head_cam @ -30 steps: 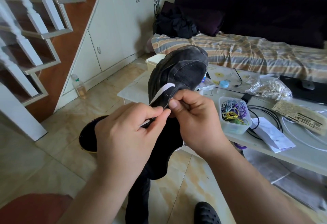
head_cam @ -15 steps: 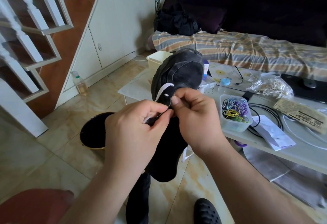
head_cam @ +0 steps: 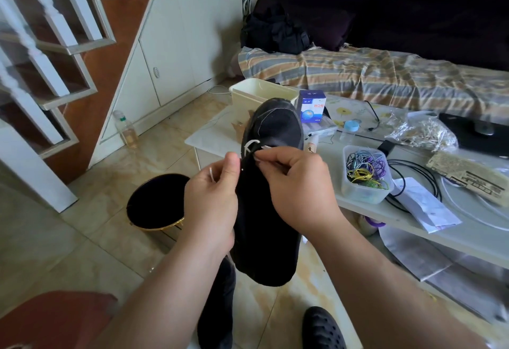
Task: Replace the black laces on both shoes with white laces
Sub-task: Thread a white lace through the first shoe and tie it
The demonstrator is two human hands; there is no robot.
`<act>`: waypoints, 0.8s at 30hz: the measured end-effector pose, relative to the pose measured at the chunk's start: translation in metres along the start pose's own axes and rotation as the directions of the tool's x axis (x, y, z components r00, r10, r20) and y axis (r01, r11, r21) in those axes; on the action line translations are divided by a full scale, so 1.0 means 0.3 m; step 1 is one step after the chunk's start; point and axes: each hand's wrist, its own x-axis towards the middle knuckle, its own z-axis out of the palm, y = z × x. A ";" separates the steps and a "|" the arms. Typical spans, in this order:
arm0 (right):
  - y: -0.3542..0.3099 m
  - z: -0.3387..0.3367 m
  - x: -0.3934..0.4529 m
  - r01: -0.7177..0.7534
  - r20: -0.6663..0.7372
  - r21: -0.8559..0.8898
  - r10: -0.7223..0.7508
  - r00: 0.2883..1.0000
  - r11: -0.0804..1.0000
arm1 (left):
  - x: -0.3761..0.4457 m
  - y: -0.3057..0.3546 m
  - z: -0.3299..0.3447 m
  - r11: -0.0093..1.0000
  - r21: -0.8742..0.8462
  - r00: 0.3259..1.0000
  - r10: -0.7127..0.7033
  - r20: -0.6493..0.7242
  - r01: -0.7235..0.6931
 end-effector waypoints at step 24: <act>0.010 0.008 -0.003 -0.044 -0.031 0.246 0.054 0.998 0.968 | -0.024 -0.011 -0.022 0.664 0.467 0.788 0.600 0.135 -0.585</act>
